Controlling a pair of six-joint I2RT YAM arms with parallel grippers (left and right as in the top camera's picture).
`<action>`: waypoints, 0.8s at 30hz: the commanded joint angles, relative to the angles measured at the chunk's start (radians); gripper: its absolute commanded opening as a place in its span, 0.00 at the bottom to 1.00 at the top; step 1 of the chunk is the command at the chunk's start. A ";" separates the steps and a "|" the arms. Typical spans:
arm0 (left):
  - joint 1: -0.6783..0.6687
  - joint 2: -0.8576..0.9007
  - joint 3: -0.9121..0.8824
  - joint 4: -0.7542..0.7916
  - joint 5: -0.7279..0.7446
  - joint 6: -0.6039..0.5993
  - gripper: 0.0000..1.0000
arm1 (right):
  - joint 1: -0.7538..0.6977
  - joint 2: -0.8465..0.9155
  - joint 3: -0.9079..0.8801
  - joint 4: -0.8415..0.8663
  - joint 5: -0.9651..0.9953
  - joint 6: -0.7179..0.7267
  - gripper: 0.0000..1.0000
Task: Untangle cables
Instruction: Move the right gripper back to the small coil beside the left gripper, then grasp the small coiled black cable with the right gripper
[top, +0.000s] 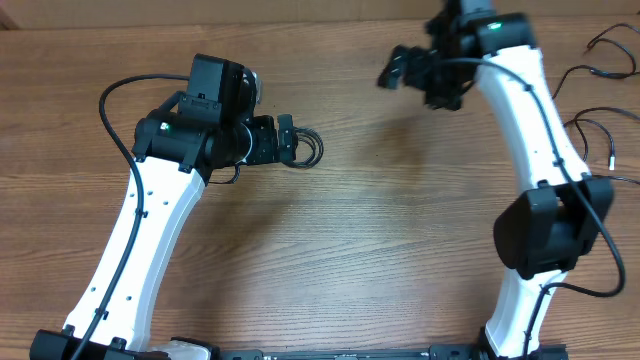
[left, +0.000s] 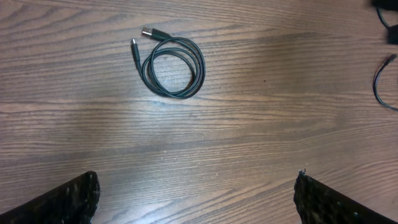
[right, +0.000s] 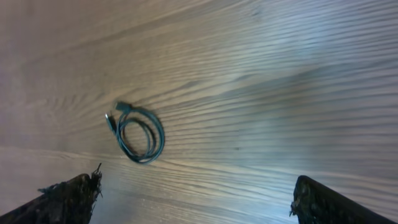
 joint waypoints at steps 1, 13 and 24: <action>0.000 0.007 0.017 0.002 -0.010 0.019 0.99 | 0.059 0.009 -0.062 0.051 0.023 0.031 1.00; 0.000 0.008 0.017 0.023 0.033 -0.035 1.00 | 0.185 0.012 -0.276 0.297 0.023 0.141 1.00; 0.125 0.120 0.015 -0.048 -0.171 -0.185 0.99 | 0.272 0.016 -0.451 0.542 0.012 0.183 0.68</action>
